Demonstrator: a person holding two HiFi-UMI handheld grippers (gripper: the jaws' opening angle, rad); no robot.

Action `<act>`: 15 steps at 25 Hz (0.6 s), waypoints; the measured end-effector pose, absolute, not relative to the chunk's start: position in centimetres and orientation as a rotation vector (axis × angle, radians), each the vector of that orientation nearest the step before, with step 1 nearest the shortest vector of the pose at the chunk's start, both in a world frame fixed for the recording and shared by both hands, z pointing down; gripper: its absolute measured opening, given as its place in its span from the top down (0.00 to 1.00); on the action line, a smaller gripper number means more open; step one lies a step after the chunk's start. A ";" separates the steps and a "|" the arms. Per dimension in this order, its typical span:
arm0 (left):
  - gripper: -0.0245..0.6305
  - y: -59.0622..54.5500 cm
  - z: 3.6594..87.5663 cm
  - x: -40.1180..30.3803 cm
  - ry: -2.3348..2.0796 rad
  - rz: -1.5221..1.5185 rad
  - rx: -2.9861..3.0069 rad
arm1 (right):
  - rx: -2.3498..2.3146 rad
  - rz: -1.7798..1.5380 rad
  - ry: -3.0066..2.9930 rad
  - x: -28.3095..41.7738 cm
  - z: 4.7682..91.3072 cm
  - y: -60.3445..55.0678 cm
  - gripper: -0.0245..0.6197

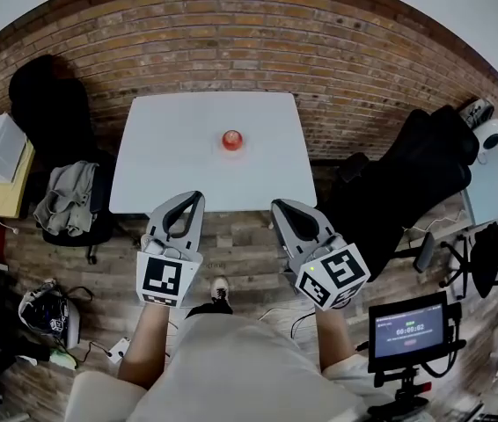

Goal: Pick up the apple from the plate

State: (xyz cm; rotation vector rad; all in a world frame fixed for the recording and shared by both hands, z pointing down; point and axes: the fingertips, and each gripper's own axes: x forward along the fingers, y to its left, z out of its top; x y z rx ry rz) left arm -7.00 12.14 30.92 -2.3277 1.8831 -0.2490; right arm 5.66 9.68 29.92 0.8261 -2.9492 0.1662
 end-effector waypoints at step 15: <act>0.95 8.3 30.0 -8.5 1.803 -0.253 -2.344 | 0.856 0.134 -2.933 2.8 29.0 6.4 0.96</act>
